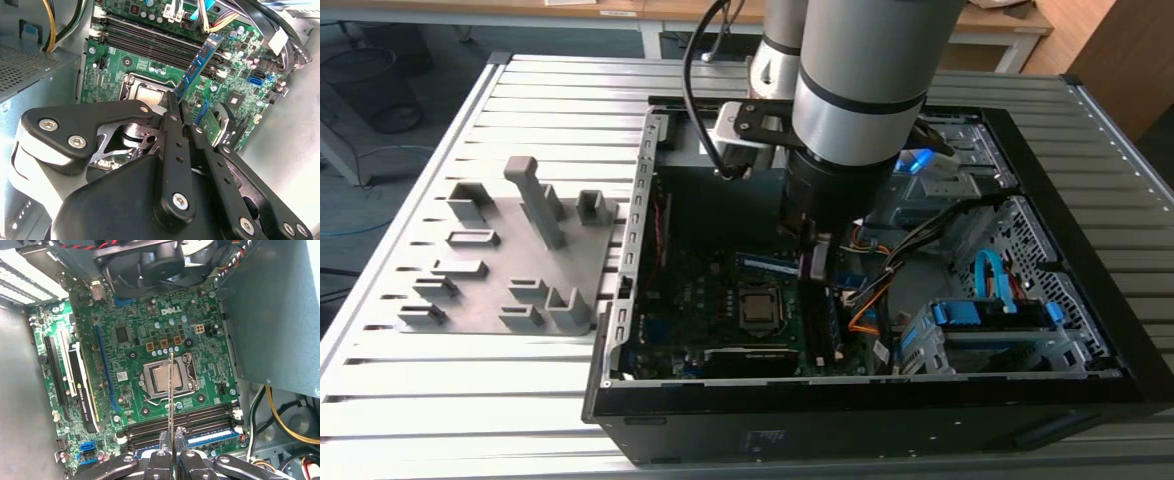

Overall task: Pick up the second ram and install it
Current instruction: 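Insert the second ram into the second slot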

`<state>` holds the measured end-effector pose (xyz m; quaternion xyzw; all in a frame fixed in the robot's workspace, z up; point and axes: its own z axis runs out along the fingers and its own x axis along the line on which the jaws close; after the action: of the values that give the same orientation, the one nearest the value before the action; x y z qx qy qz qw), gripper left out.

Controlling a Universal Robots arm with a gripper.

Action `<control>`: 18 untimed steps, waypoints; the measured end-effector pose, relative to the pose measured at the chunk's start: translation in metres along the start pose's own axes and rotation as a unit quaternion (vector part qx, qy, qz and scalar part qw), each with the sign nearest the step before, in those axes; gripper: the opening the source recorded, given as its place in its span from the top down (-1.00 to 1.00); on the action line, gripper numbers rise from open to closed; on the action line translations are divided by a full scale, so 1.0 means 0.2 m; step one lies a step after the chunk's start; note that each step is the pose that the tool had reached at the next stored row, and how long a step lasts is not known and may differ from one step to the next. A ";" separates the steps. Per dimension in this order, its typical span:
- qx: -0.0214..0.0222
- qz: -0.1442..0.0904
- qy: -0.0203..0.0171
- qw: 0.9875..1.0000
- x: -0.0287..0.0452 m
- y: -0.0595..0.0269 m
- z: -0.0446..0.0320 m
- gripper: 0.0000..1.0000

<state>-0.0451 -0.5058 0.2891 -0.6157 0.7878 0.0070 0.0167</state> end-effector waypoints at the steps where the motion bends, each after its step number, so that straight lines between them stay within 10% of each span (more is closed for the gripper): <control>1: 0.000 0.004 0.000 1.000 0.000 0.000 0.000 0.73; 18: 0.002 0.062 0.001 0.998 0.000 0.000 0.002 0.73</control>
<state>-0.0452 -0.5058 0.2886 -0.5656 0.8244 0.0060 0.0171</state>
